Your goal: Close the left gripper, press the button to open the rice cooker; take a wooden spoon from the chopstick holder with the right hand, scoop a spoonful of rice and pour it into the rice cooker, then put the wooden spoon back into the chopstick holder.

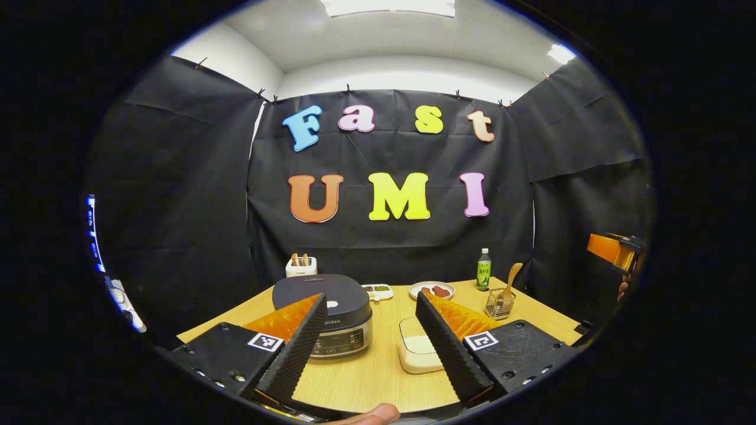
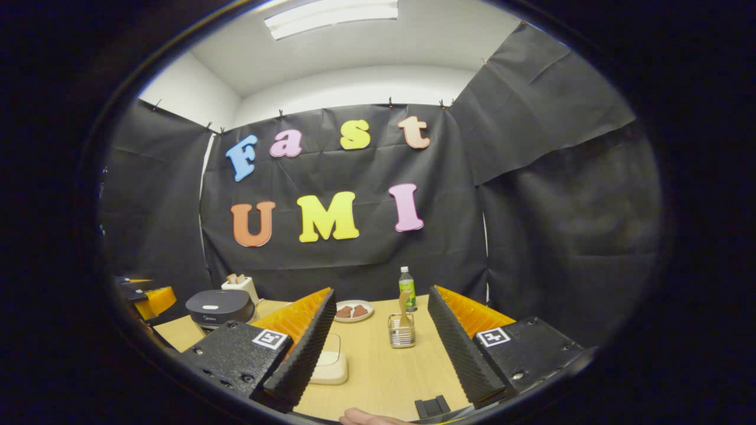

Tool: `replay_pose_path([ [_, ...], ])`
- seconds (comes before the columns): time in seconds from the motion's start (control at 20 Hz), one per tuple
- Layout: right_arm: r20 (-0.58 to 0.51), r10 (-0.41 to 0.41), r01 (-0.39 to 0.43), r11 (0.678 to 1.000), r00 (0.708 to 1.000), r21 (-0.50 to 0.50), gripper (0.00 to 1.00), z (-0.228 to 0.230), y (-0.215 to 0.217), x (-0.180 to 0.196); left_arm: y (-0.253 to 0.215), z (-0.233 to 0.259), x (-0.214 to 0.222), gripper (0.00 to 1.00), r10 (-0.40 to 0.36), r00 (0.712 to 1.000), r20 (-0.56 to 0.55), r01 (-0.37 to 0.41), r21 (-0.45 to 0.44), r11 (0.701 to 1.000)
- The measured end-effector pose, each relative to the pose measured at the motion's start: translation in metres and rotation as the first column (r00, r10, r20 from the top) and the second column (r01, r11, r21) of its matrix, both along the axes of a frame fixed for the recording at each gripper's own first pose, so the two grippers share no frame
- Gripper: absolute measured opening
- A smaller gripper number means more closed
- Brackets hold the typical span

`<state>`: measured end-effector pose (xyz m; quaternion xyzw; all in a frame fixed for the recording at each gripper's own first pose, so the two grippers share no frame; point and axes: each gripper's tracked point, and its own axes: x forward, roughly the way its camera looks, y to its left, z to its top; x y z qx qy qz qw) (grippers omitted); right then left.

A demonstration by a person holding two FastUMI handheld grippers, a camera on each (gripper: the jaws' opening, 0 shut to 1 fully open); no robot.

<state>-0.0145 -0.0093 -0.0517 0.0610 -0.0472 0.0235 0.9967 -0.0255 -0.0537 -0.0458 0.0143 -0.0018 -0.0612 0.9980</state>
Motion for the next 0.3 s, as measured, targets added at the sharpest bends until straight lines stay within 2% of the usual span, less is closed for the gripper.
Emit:
replay_pose_path([
  [0.25, 0.008, 0.008, -0.008, 1.000, 1.000, -0.001, 1.00, -0.0020, 0.0010, -0.0017, 0.0015, -0.0013, -0.0036, 0.96, 0.008, 1.000, 0.002, -0.008, -0.008, 1.000],
  [0.3, 0.002, 0.012, -0.012, 1.000, 1.000, -0.001, 0.96, -0.0053, 0.0021, -0.0022, 0.0001, -0.0008, -0.0030, 0.96, 0.004, 1.000, 0.002, -0.004, -0.008, 1.000],
])
